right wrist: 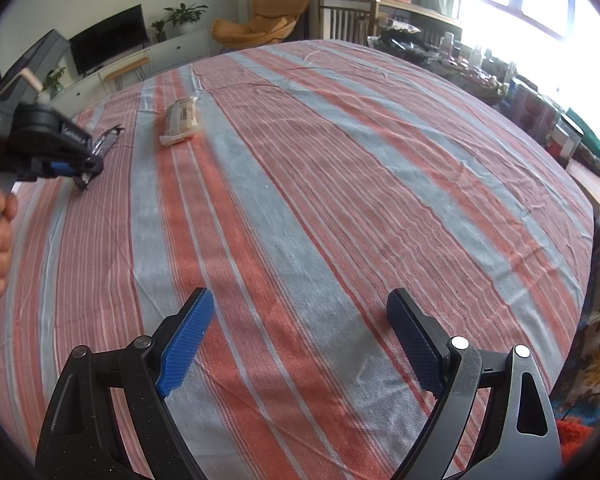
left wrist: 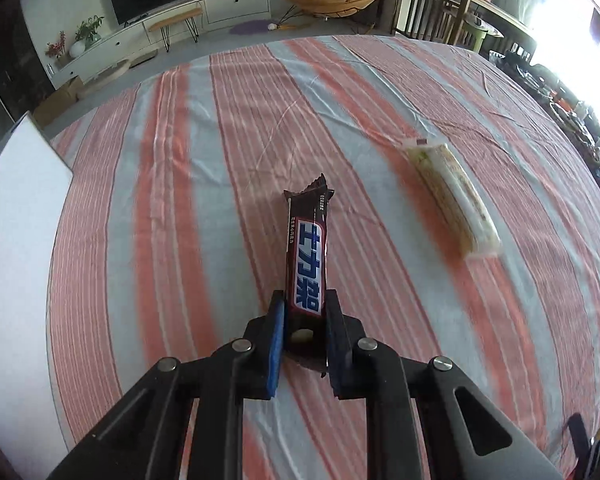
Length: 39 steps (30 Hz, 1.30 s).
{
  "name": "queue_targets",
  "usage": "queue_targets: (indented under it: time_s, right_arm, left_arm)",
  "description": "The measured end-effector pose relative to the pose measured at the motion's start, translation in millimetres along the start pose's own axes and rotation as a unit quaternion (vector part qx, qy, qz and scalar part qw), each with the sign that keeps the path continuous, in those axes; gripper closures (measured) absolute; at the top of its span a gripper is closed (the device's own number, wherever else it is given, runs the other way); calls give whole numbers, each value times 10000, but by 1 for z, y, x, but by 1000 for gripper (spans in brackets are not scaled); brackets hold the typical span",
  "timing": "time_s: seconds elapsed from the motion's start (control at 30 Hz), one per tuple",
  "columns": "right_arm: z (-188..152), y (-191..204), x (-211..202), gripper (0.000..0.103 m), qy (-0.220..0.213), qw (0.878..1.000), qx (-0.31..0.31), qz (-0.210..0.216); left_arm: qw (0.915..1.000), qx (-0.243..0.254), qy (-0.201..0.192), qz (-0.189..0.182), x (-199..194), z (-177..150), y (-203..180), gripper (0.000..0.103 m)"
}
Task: Organize snacks
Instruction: 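Push the chocolate bar with the left tool to turn it lengthwise, then reach the right tool to the cream cake pack and grasp it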
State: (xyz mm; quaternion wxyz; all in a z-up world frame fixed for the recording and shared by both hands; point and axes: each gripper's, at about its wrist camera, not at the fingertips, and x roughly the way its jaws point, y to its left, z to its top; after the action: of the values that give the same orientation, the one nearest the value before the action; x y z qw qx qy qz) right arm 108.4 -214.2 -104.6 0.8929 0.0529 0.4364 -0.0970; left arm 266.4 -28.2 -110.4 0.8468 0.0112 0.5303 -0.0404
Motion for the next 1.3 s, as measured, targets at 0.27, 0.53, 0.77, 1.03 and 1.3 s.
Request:
queue_targets:
  time_s: [0.27, 0.53, 0.77, 1.03, 1.3]
  right_arm:
    - [0, 0, 0, 12, -1, 10000, -4, 4]
    - [0, 0, 1, 12, -4, 10000, -5, 7]
    - [0, 0, 1, 12, -6, 10000, -4, 5]
    - [0, 0, 1, 12, -7, 10000, -7, 8]
    - [1, -6, 1, 12, -5, 9999, 95, 120]
  left_arm:
    - [9994, 205, -239, -159, -45, -86, 14, 85]
    - [9981, 60, -620, 7, -50, -116, 22, 13]
    - [9968, -147, -769, 156, -44, -121, 30, 0]
    - [9969, -60, -769, 135, -44, -122, 32, 0]
    - [9964, -95, -830, 126, -44, -123, 33, 0]
